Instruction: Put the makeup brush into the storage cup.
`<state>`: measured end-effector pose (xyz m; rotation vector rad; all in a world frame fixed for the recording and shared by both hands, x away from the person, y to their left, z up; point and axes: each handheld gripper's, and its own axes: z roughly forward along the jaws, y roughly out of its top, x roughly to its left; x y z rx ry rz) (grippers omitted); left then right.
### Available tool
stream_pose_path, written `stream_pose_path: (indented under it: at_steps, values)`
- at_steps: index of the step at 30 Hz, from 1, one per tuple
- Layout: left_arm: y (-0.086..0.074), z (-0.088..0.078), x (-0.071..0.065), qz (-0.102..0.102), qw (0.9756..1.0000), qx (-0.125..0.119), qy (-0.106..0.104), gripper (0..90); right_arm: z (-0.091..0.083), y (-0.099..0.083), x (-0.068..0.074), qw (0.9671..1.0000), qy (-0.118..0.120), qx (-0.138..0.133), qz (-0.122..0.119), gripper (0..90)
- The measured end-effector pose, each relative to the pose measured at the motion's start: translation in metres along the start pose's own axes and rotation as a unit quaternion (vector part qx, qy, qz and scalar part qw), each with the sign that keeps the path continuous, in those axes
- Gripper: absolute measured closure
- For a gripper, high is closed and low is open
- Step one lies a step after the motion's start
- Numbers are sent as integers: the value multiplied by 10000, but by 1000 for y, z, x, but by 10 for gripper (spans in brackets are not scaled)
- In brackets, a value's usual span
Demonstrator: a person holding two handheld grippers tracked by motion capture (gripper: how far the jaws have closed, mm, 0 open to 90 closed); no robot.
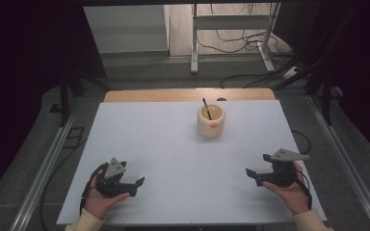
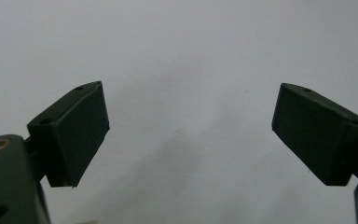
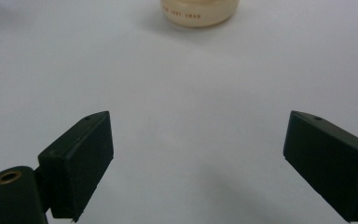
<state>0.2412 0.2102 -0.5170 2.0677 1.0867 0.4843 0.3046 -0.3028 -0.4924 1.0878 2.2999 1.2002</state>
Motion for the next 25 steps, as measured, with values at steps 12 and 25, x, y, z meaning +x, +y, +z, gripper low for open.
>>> stream_pose_path:
  at_steps: [12, 25]
  values:
    - [0, 1, 0, 10, 10000, 11, 1, 111, -2, -8, 1, 9999, -46, 88, -52, 86]
    - [0, 1, 0, 16, 10000, 3, 13, 111, 0, -9, 2, 9998, -119, 86, -142, 84]
